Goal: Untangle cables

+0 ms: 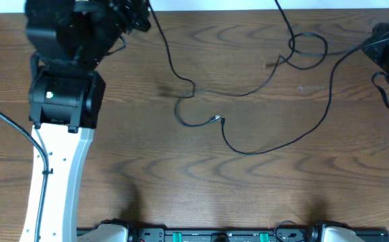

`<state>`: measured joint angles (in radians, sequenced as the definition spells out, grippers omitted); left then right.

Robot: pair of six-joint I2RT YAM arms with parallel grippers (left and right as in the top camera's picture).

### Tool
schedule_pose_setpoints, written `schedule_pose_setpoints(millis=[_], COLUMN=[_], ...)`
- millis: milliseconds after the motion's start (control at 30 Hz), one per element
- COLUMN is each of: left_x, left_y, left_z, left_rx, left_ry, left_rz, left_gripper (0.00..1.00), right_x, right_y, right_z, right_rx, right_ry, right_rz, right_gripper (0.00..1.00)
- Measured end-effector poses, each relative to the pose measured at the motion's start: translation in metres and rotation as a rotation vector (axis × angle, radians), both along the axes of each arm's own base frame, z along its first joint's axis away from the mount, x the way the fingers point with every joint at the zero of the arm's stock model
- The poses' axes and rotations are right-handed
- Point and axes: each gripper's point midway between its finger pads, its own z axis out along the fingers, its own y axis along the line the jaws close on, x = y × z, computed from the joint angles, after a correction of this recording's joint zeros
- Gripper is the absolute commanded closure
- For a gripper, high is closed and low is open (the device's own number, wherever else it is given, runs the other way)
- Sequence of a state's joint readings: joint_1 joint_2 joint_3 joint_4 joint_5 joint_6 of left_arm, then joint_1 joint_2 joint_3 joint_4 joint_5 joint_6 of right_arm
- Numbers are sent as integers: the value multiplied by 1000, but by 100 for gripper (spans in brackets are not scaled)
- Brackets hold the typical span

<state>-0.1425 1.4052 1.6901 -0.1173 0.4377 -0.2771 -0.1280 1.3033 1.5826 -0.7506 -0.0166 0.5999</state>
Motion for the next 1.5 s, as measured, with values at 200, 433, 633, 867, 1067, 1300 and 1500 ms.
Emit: schedule_pose_setpoints(millis=[200, 433, 633, 867, 1067, 1300, 1500], left_x=[-5, -29, -35, -46, -45, -47, -52], left_y=[3, -2, 5, 19, 27, 29, 10], left_z=[37, 86, 104, 129, 134, 139, 137], left_rx=[-186, -396, -555, -790, -894, -1004, -1009], left_ry=[-62, -164, -161, -165, -146, -115, -73], left_rz=[-23, -151, -181, -233, -238, -269, -314], left_gripper=[92, 93, 93, 92, 93, 93, 93], right_x=[8, 36, 48, 45, 39, 41, 44], right_y=[-7, 13, 51, 102, 145, 135, 123], right_z=[-36, -87, -115, -133, -137, -146, -152], right_rx=[-26, 34, 74, 43, -40, -91, -116], right_ry=[125, 250, 292, 307, 304, 363, 392], right_rz=[-17, 120, 393, 673, 806, 709, 633], right_gripper=[99, 99, 99, 99, 99, 99, 83])
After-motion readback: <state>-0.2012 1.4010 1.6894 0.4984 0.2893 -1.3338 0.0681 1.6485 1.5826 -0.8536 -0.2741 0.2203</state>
